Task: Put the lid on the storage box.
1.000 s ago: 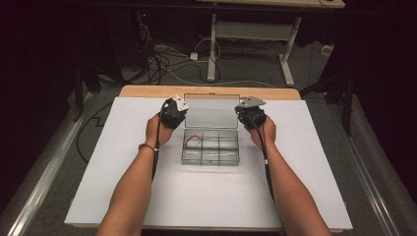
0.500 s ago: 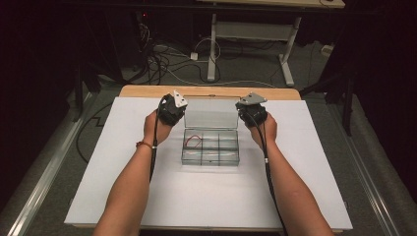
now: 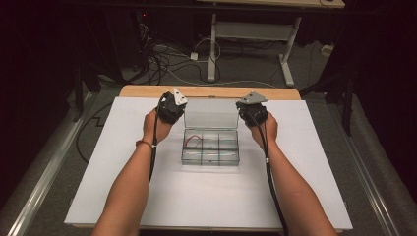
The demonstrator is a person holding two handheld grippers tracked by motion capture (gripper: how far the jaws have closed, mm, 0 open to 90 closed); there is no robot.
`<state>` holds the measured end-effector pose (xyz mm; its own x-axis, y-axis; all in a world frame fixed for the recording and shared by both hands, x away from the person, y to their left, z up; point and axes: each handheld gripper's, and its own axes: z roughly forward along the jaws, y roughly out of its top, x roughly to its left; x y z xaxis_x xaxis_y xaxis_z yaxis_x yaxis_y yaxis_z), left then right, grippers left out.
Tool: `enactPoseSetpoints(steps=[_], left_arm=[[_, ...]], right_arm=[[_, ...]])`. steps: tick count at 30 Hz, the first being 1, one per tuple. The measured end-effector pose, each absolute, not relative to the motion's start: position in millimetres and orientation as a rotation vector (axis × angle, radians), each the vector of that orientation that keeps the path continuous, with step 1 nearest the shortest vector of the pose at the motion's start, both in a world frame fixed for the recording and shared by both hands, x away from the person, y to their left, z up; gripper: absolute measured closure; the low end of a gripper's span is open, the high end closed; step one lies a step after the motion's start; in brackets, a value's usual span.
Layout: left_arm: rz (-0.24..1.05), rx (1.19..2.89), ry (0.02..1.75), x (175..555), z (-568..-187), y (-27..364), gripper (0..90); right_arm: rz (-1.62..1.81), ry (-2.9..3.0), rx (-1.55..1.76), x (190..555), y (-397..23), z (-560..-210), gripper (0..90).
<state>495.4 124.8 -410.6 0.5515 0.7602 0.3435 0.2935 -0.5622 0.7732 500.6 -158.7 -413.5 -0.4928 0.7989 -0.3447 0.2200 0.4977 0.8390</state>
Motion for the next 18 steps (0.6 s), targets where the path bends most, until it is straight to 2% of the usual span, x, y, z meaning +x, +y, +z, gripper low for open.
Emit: enactPoseSetpoints(steps=[18], left_arm=[[0.858,2.086,0.863,485.3,-405.7,129.3,83.7]], right_arm=[[0.99,1.984,0.824,489.1,-159.1,-408.2,89.5]])
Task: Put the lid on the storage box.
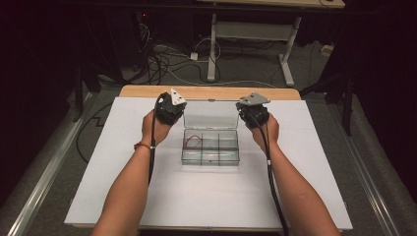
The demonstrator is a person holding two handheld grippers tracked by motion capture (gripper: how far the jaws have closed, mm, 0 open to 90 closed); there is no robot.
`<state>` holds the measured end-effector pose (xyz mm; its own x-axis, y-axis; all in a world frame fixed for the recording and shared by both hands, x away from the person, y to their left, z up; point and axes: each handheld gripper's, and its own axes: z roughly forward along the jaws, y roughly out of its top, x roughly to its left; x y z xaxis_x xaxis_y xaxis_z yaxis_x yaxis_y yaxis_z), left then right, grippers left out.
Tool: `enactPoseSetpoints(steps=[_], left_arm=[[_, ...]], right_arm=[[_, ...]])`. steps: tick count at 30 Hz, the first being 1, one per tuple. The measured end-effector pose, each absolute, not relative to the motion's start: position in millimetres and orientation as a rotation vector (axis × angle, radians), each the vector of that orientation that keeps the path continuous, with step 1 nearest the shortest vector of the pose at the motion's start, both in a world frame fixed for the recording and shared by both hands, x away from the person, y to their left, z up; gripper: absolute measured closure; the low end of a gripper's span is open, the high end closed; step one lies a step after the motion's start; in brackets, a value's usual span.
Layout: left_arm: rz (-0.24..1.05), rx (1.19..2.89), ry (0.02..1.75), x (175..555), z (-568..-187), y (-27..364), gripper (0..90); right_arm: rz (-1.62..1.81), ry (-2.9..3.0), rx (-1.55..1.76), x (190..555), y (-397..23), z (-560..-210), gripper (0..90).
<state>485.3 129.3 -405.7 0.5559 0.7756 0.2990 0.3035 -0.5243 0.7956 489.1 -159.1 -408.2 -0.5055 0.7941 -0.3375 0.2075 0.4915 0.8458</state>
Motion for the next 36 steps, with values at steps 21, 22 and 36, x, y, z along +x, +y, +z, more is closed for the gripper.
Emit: enactPoseSetpoints(steps=[21,22,36], left_arm=[[0.861,2.093,0.851,472.9,-406.2,130.1,83.2],[0.863,2.094,0.85,472.3,-406.2,130.0,83.2],[0.912,2.116,0.84,461.8,-407.3,125.9,84.7]], right_arm=[[0.953,2.001,0.803,477.5,-158.3,-406.2,89.6],[0.952,1.998,0.802,476.5,-157.9,-406.6,90.0],[0.975,1.989,0.79,467.2,-160.2,-408.5,90.0]])
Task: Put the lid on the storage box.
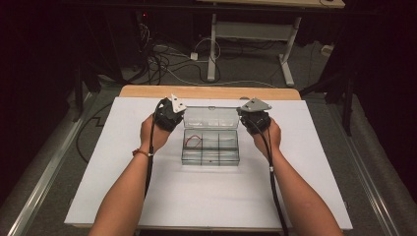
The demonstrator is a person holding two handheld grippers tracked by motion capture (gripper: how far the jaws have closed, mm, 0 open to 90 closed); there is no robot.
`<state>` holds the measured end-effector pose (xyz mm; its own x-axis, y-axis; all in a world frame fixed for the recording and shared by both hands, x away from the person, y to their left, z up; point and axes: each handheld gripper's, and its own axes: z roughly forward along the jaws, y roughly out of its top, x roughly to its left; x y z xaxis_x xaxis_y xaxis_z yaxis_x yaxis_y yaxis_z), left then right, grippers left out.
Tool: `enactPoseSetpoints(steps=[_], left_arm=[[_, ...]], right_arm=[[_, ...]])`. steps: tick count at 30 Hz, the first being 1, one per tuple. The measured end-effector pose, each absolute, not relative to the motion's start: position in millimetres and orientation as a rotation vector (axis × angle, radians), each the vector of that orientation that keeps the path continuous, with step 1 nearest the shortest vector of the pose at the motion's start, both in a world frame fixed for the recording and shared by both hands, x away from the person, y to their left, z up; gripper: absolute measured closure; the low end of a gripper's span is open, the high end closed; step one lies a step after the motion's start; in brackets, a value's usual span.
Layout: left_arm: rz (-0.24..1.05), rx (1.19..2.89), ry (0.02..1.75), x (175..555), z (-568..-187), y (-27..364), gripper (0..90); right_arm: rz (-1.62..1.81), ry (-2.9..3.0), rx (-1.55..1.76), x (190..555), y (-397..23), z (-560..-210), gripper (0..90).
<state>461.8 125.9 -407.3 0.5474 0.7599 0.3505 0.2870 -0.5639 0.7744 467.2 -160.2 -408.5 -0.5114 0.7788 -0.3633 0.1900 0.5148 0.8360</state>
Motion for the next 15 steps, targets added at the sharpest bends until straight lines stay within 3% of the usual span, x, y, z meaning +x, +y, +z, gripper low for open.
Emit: enactPoseSetpoints(steps=[15], left_arm=[[0.885,2.062,0.832,453.2,-412.7,129.9,84.8]], right_arm=[[0.996,1.988,0.783,458.7,-162.0,-411.3,90.0]])
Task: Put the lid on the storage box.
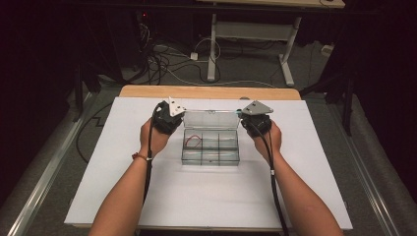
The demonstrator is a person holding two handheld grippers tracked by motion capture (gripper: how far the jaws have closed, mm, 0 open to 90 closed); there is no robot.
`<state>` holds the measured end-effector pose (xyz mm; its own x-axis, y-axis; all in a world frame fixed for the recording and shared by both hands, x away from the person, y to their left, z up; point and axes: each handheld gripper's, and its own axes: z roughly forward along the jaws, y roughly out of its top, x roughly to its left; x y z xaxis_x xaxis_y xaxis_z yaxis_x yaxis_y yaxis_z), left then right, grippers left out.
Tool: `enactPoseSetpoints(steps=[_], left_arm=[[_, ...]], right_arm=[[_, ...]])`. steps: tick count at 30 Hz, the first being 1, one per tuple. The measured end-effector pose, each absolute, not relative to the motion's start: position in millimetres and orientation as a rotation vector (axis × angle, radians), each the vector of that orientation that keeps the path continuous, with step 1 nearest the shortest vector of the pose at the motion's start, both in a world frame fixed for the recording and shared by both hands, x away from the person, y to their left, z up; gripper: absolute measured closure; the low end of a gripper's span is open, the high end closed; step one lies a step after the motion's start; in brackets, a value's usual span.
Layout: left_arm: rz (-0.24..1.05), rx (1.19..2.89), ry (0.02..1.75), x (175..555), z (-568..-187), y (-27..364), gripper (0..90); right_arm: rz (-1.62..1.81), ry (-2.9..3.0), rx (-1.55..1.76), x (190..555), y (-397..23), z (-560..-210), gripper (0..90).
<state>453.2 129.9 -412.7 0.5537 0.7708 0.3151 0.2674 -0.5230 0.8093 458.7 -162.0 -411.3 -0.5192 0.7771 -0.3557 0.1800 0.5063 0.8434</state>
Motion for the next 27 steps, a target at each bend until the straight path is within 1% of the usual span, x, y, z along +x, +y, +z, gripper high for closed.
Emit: enactPoseSetpoints(steps=[14,16,27], left_arm=[[0.904,2.049,0.828,445.9,-416.4,129.8,84.7],[0.887,2.046,0.83,445.7,-416.4,130.5,84.8],[0.883,2.042,0.835,442.7,-418.0,130.9,84.4]], right_arm=[[1.012,1.987,0.783,452.4,-162.4,-413.9,90.0],[1.018,1.989,0.785,451.8,-162.8,-414.2,90.0],[1.027,1.982,0.783,448.2,-163.1,-416.7,90.0]])
